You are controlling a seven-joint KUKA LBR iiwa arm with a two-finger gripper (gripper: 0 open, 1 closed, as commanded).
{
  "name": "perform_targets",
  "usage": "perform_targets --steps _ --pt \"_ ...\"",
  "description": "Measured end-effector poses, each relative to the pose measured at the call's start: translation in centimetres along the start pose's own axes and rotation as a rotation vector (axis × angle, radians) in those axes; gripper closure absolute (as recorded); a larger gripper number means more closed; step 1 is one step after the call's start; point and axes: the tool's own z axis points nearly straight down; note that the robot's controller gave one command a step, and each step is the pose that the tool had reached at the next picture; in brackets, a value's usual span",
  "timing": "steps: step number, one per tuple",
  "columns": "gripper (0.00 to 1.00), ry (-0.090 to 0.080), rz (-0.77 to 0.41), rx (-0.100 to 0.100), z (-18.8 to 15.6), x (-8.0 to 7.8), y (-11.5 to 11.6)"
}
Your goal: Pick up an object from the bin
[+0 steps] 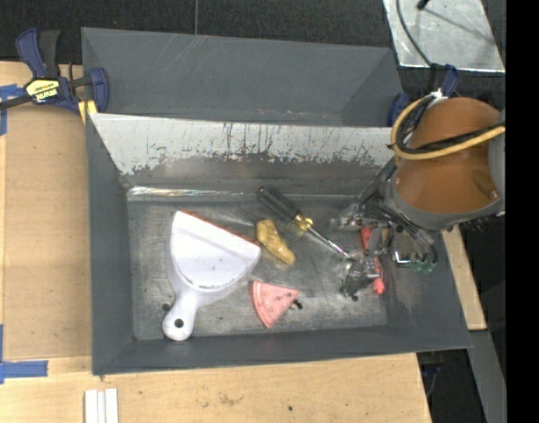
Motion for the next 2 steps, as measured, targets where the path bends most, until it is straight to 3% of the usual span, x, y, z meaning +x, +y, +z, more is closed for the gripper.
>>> perform_targets --steps 1,2 --pt "0.00 -0.008 -0.002 0.001 -0.4 -0.2 0.0" --pt "1.00 -0.008 -0.445 0.001 7.5 -1.9 -6.4"
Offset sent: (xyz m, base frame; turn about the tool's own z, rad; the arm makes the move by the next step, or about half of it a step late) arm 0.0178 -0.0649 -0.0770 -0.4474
